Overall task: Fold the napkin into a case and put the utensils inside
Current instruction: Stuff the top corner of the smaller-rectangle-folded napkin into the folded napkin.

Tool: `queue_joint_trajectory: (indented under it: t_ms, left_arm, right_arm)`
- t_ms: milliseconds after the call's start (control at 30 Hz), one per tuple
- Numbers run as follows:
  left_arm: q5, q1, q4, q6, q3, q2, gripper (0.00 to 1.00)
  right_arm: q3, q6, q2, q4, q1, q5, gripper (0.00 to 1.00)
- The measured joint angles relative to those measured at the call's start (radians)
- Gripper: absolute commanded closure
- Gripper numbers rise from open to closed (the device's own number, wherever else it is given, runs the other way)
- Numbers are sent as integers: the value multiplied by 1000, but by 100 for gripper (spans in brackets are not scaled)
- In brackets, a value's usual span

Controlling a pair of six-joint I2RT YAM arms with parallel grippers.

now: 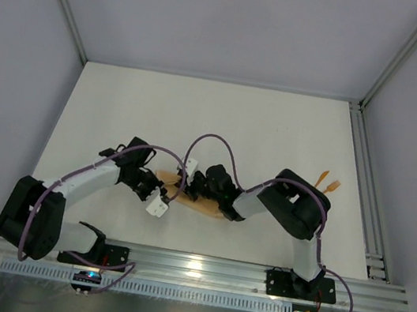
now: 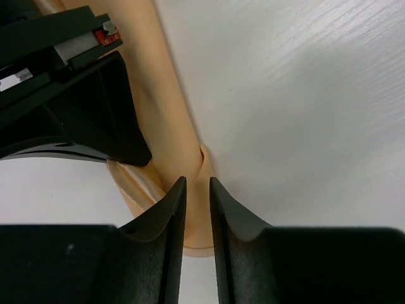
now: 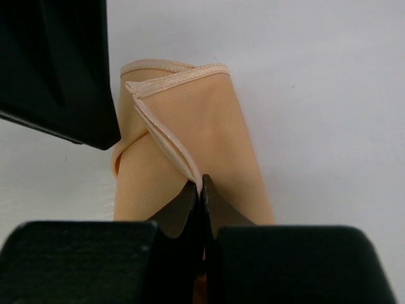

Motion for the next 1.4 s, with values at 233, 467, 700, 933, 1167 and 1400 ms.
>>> queue_joint_trajectory:
  t_ms: [233, 467, 700, 933, 1167, 1400]
  left_arm:
    - [-75, -2, 42, -8, 16, 48, 73]
    - [-142, -2, -21, 13, 98, 109, 72]
    - [-167, -29, -23, 25, 118, 148, 72]
    - [-188, -54, -26, 29, 118, 176, 78]
    - [-226, -54, -45, 49, 117, 179, 93]
    - [-222, -54, -32, 49, 116, 179, 68]
  right_arm:
    - [0, 2, 5, 10, -5, -15, 94]
    - [0, 2, 5, 11, -5, -20, 94]
    - [0, 2, 5, 11, -5, -22, 94]
    - [-1, 2, 5, 13, -6, -27, 95]
    - [-1, 2, 11, 24, -6, -30, 95]
    - [-5, 0, 11, 28, -6, -31, 95]
